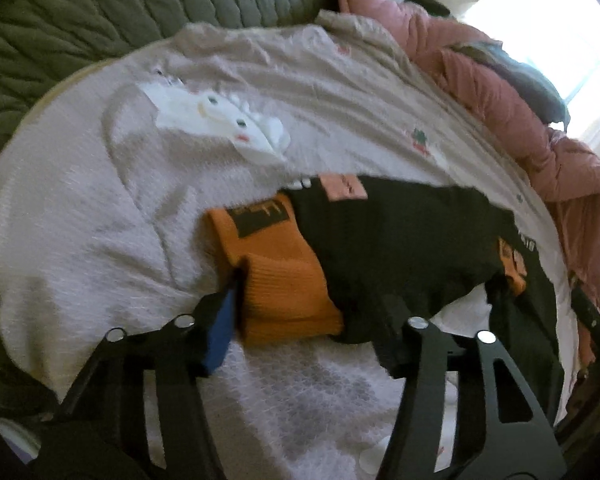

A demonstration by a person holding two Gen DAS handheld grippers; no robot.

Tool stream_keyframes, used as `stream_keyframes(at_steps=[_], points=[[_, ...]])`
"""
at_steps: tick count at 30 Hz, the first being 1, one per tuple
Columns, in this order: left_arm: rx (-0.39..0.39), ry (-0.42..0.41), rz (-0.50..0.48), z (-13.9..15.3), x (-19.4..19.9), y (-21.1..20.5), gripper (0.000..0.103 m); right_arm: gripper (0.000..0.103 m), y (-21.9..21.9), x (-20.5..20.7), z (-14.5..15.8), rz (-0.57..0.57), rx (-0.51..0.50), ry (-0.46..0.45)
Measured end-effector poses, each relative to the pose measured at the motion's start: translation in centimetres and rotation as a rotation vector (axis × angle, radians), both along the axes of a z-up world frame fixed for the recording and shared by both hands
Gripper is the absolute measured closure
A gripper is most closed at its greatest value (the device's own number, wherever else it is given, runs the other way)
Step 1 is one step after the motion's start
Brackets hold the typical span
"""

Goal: Fold small clothes
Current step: 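Grasp the orange cuff with the left tool and fold the sleeve across the body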

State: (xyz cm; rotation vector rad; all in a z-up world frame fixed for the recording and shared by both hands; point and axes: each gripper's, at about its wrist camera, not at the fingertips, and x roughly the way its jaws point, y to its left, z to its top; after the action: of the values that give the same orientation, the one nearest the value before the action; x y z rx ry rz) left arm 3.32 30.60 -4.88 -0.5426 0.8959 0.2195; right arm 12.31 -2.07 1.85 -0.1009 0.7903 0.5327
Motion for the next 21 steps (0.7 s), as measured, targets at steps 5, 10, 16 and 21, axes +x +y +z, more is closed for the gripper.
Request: stream_keyframes(at_steps=[5, 10, 16, 21], points=[[-0.049, 0.000, 0.010, -0.5, 0.3, 0.8, 0.056, 0.005, -1.3, 0.8, -1.5, -0.036, 0.016, 0.041], [-0.069, -0.016, 0.028, -0.4, 0.6, 1.4, 0.091, 0.005, -1.9, 0.7, -1.6, -0.047, 0.030, 0.049], [-0.050, -0.123, 0.004, 1.7, 0.4, 0.4, 0.093, 0.006, -3.2, 0.7, -1.0, -0.061, 0.056, 0.038], [-0.046, -0.204, -0.042, 4.6, 1.0, -2.3, 0.093, 0.006, -5.3, 0.8, -0.5, -0.094, 0.093, 0.033]])
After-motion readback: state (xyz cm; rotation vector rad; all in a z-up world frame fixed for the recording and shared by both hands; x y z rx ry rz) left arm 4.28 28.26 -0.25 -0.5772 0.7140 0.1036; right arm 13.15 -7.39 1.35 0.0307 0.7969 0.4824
